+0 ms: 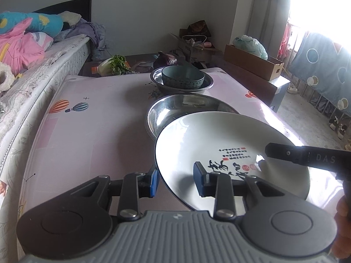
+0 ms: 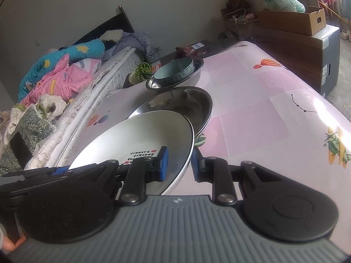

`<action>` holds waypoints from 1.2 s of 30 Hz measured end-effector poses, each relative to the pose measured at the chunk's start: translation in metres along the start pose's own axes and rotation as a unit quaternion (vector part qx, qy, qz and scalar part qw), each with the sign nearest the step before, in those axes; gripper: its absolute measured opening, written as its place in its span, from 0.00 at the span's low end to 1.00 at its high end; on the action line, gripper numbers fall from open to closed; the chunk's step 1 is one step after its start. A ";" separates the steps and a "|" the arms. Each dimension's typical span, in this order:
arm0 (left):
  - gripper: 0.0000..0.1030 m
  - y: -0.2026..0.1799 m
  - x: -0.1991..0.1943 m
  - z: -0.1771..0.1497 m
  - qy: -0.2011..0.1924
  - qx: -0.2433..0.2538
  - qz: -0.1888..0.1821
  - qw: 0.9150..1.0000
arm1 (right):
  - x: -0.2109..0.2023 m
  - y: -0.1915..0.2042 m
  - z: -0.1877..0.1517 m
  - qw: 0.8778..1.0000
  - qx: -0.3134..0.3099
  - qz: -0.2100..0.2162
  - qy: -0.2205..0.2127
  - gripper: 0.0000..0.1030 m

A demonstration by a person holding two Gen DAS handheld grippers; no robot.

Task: Organize plates and bowls
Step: 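Lower the white plate onto the steel basin and open both grippers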

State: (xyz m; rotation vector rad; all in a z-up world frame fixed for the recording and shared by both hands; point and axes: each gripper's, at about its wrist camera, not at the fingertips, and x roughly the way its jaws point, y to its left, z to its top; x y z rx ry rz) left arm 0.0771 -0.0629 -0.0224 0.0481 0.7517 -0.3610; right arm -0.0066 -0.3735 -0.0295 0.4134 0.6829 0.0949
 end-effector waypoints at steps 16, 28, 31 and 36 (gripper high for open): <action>0.32 0.009 0.068 0.038 0.048 -0.031 0.004 0.998 | 0.072 -0.012 0.041 0.998 0.020 -0.027 0.044 0.22; 0.32 0.018 0.081 0.053 0.043 -0.036 0.009 0.998 | 0.100 -0.012 0.063 0.998 0.010 -0.043 0.041 0.24; 0.33 0.017 0.080 0.052 0.040 -0.033 0.009 0.999 | 0.099 -0.013 0.063 0.998 0.015 -0.040 0.039 0.24; 0.45 0.014 0.077 0.053 0.038 -0.028 0.008 0.999 | 0.095 -0.015 0.061 0.998 0.026 -0.040 0.036 0.26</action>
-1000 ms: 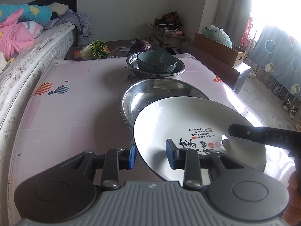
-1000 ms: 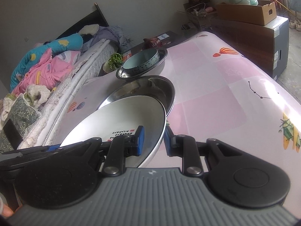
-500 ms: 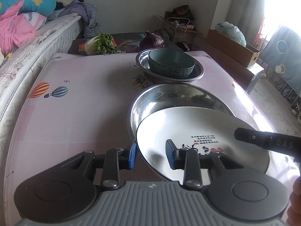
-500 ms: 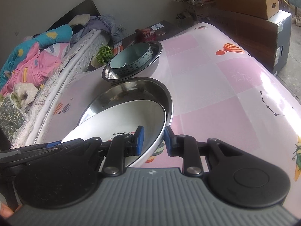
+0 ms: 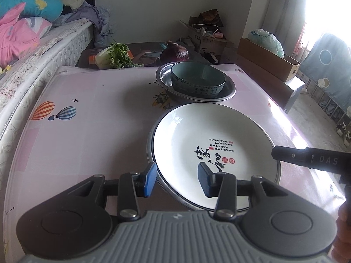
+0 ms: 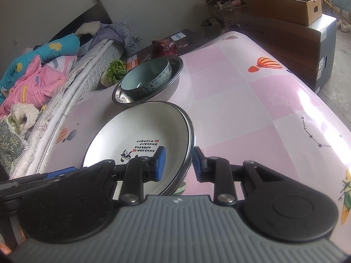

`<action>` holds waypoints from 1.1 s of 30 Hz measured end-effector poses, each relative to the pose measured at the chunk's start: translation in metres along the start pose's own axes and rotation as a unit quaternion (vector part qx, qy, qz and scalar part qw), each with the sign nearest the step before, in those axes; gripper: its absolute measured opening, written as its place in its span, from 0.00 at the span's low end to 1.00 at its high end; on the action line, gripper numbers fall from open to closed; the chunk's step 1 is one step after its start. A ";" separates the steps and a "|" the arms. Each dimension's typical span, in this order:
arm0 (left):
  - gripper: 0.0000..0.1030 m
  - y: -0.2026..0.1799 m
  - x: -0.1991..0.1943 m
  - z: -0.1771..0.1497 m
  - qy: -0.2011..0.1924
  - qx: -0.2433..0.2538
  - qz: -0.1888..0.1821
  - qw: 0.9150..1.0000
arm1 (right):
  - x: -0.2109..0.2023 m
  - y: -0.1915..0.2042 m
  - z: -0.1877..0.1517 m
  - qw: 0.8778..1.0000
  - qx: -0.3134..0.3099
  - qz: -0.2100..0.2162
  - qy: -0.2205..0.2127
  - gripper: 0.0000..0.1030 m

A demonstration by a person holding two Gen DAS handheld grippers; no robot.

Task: Organize plates and bowls
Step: 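Lower the white plate onto the steel basin and open both grippers, then move both grippers to the rim of the small steel bowl holding the green bowl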

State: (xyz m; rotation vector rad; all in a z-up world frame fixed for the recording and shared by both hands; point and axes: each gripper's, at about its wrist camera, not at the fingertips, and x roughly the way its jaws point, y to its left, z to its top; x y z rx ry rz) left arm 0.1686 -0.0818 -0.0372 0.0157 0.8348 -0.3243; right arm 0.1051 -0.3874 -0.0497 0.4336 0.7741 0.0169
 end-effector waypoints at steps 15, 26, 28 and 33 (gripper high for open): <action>0.79 0.002 -0.024 0.003 0.012 -0.005 0.029 0.999 | -0.034 0.005 -0.006 0.999 0.014 0.042 -0.019 0.54; 0.81 0.001 -0.040 0.000 0.014 -0.007 0.043 0.999 | -0.056 0.009 -0.009 0.998 0.012 0.053 -0.028 0.55; 0.82 0.000 -0.043 -0.001 0.013 -0.006 0.047 0.999 | -0.059 0.010 -0.009 0.998 0.010 0.054 -0.030 0.55; 0.82 -0.003 -0.048 -0.003 0.012 -0.001 0.054 0.998 | -0.062 0.009 -0.010 0.998 0.011 0.056 -0.031 0.56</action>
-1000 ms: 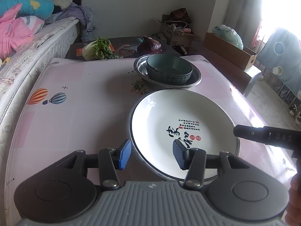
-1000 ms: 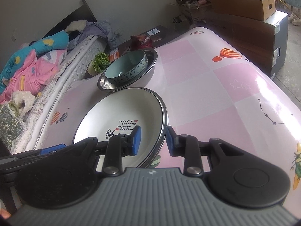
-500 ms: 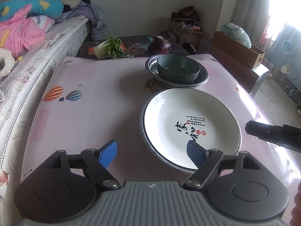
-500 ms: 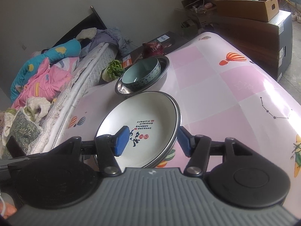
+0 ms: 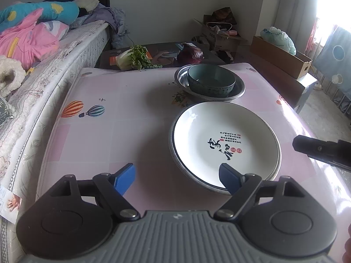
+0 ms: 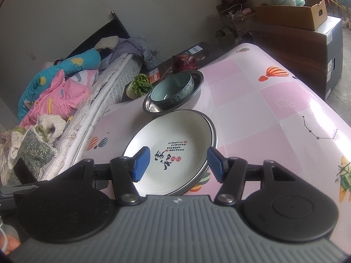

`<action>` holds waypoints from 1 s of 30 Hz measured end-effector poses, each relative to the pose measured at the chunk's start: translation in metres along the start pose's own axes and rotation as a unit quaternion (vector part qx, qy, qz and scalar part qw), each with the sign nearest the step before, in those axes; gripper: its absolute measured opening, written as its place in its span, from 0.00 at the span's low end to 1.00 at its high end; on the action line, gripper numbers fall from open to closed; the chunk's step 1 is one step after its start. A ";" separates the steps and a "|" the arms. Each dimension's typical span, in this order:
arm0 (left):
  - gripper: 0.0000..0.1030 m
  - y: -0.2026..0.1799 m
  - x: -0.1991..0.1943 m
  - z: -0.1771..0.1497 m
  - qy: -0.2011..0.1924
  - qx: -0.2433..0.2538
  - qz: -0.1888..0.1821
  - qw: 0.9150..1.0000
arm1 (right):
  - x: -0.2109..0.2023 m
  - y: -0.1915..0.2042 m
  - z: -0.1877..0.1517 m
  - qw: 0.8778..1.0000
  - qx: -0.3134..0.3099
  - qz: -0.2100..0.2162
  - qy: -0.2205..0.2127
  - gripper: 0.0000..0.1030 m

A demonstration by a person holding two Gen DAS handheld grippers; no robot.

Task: Organize plates and bowls
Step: 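Move both grippers to the rim of the small steel bowl holding the green bowl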

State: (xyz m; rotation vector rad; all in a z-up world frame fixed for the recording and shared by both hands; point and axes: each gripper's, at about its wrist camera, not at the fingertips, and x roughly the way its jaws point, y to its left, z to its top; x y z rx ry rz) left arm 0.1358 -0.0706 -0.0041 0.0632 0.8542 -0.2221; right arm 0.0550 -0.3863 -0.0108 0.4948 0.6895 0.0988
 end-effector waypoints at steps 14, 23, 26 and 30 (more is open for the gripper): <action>0.95 0.007 -0.007 -0.012 -0.015 -0.008 -0.008 1.000 | -0.006 -0.007 -0.014 1.000 0.008 -0.002 0.003 0.59; 1.00 0.012 -0.003 -0.014 -0.011 -0.012 -0.057 0.998 | -0.005 -0.016 -0.015 1.000 0.021 -0.004 -0.001 0.59; 1.00 0.016 0.000 -0.011 -0.011 -0.022 -0.064 0.998 | -0.002 -0.020 -0.011 1.000 0.022 -0.006 -0.004 0.59; 1.00 0.024 0.002 -0.005 -0.019 -0.029 -0.068 0.997 | 0.003 -0.026 -0.001 1.000 0.023 -0.010 -0.004 0.59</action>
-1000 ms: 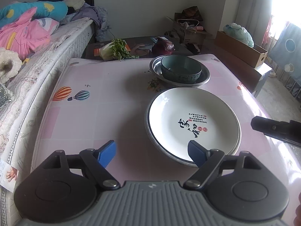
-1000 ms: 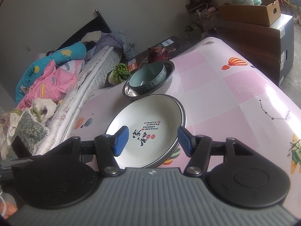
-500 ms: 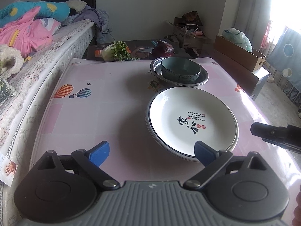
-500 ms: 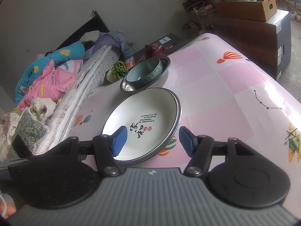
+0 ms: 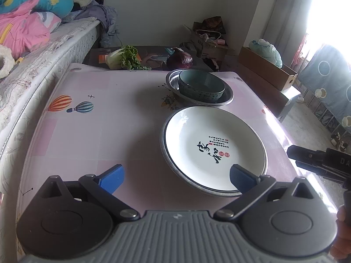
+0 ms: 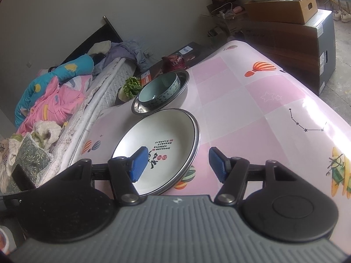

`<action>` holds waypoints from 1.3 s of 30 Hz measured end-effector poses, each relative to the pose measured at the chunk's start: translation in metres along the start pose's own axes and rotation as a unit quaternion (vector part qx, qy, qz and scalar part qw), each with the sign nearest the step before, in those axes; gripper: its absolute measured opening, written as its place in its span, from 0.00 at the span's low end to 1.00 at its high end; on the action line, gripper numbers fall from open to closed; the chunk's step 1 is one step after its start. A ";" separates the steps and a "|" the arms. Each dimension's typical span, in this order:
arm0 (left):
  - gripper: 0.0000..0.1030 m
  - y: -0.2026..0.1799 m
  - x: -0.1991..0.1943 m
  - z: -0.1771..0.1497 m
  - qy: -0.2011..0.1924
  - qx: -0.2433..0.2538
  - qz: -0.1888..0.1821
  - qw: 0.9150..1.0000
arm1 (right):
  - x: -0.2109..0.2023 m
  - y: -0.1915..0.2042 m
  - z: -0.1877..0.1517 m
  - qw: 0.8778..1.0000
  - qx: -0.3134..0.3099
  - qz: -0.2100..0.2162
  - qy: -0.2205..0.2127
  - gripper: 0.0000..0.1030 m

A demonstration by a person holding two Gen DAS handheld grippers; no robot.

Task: Organize plates and bowls
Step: 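Move both grippers to the rim of the small steel bowl holding the green bowl, then close both grippers on the small steel bowl rim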

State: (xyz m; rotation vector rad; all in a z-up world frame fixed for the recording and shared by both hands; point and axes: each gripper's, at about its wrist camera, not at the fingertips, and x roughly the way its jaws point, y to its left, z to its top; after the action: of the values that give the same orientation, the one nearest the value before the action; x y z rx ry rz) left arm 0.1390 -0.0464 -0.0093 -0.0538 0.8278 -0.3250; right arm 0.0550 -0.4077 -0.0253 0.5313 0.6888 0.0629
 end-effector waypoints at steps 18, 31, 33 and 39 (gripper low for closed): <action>0.99 0.018 0.079 0.097 -0.039 -0.004 0.007 0.999 | 0.085 -0.019 0.103 0.999 -0.030 0.002 0.019 0.57; 0.49 0.032 0.174 0.153 0.039 -0.047 -0.011 0.998 | 0.194 -0.028 0.162 0.997 -0.015 0.010 0.081 0.34; 0.43 0.031 0.182 0.155 0.048 -0.048 -0.006 0.998 | 0.205 -0.030 0.165 0.996 -0.009 0.013 0.092 0.31; 0.34 0.033 0.202 0.158 0.076 -0.063 -0.005 0.995 | 0.228 -0.024 0.164 0.993 -0.009 0.024 0.114 0.25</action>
State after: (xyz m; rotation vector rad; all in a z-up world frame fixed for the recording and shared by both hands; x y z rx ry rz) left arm 0.3903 -0.0889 -0.0527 -0.1525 0.9985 -0.2879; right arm 0.3311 -0.4505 -0.0658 0.5281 0.8983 0.1775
